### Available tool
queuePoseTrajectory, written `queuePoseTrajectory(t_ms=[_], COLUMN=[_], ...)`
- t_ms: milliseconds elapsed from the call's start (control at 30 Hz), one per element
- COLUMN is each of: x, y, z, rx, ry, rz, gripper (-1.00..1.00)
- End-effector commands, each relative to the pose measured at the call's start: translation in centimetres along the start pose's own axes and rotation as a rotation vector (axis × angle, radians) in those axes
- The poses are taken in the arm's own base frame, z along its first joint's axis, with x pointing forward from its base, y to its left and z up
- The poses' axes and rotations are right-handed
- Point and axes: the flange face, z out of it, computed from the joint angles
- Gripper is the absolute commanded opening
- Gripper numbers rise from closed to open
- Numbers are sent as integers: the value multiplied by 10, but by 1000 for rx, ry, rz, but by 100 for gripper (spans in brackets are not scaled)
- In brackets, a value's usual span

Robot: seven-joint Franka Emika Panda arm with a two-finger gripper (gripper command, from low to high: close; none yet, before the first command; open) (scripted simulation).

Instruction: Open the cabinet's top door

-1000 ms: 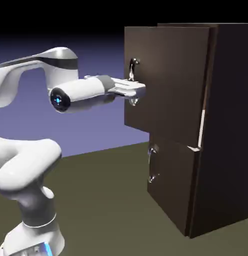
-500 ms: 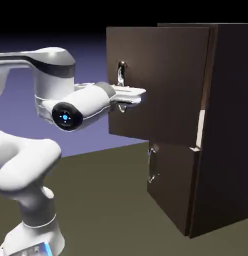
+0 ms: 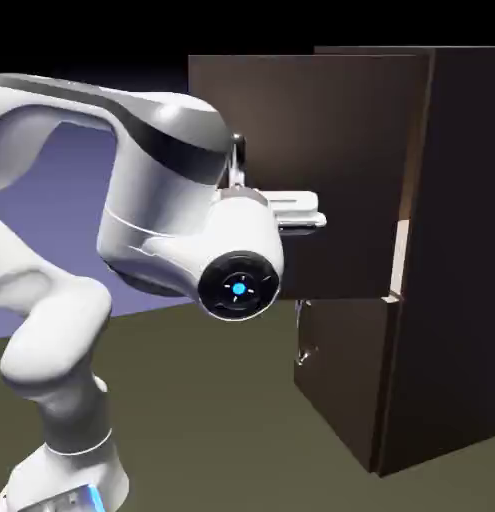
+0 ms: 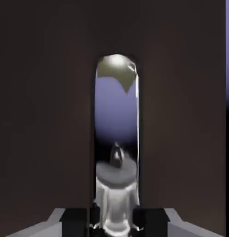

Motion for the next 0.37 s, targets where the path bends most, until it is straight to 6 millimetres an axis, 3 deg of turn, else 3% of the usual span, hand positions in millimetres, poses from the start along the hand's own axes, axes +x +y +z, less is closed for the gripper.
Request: queuePoseTrajectory(t_ms=[0, 300, 333], x=[-3, -27, -27], y=[-3, -27, -27], z=[-6, -49, -49], rx=[-20, -158, -158], ry=[20, 158, 158], rz=[0, 0, 0], gripper=[-100, -100, 100])
